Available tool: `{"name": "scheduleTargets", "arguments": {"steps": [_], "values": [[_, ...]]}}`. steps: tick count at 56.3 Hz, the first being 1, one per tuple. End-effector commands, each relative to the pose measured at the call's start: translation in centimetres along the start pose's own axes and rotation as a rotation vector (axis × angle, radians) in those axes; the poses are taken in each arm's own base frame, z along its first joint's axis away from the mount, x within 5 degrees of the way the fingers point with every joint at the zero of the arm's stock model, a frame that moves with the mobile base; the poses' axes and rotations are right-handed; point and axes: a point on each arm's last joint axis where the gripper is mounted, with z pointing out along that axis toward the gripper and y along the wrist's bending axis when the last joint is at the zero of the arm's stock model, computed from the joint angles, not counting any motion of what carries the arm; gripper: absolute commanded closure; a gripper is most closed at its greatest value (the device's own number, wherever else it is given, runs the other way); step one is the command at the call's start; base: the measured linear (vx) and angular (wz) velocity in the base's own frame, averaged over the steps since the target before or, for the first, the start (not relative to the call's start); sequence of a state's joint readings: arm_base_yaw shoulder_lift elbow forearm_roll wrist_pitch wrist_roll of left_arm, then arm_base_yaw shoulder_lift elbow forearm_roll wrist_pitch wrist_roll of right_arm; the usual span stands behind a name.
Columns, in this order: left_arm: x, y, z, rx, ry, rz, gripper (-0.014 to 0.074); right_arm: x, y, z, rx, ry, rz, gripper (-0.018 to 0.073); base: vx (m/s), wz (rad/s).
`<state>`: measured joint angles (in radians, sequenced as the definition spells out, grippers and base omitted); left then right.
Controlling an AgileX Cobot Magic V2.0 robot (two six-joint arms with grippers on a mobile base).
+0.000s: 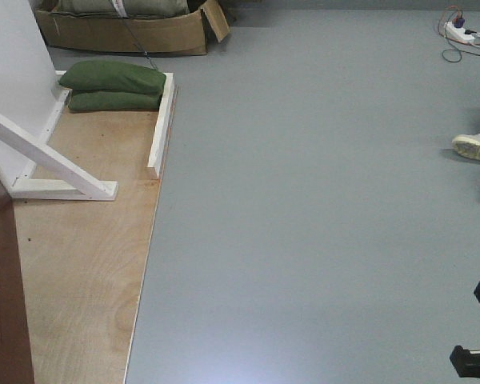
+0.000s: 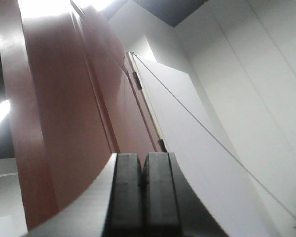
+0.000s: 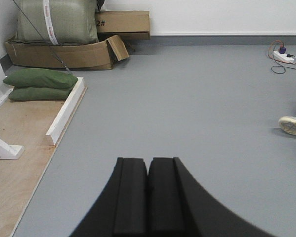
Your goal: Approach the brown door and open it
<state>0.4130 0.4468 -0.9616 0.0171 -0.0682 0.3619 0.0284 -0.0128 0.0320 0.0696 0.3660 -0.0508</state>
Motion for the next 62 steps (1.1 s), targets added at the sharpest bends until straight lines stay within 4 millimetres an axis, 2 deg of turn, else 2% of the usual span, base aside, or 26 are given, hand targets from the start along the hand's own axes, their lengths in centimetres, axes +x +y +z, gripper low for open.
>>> {"name": "scheduleTargets", "arguments": {"steps": [1, 6, 13, 18, 21, 33, 38, 54, 62], "values": [[-0.7, 0.3, 0.5, -0.015, -0.031, 0.078, 0.0603, -0.6, 0.0, 0.0, 0.006, -0.076, -0.010, 0.0559, 0.00, 0.00], [-0.4, 0.1, 0.5, -0.001, 0.002, 0.182, 0.0603, -0.6, 0.0, 0.0, 0.006, -0.076, -0.010, 0.0559, 0.00, 0.00], [0.4, -0.1, 0.5, 0.044, 0.078, 0.422, 0.0603, -0.6, 0.0, 0.0, 0.006, -0.076, -0.010, 0.0559, 0.00, 0.00], [0.8, -0.2, 0.4, 0.063, 0.120, 0.420, 0.0603, -0.6, 0.0, 0.0, 0.006, -0.076, -0.010, 0.0559, 0.00, 0.00], [0.8, -0.2, 0.4, 0.062, 0.127, 0.343, 0.0603, -0.6, 0.0, 0.0, 0.006, -0.076, -0.010, 0.0559, 0.00, 0.00], [0.1, 0.0, 0.5, 0.011, 0.058, -0.298, 0.0601, -0.6, 0.0, 0.0, 0.006, -0.076, -0.010, 0.0559, 0.00, 0.00], [-0.5, 0.2, 0.5, 0.001, -0.012, -0.468, 0.0601, -0.6, 0.0, 0.0, 0.006, -0.076, -0.010, 0.0559, 0.00, 0.00], [-2.1, 0.8, 0.3, -0.007, -0.205, -0.650, 0.0600, -0.6, 0.0, 0.0, 0.006, -0.076, -0.010, 0.0559, 0.00, 0.00], [-2.3, 0.8, 0.3, -0.015, -0.230, -0.544, 0.0599, -0.6, 0.0, 0.0, 0.006, -0.076, -0.010, 0.0559, 0.00, 0.00]]}}
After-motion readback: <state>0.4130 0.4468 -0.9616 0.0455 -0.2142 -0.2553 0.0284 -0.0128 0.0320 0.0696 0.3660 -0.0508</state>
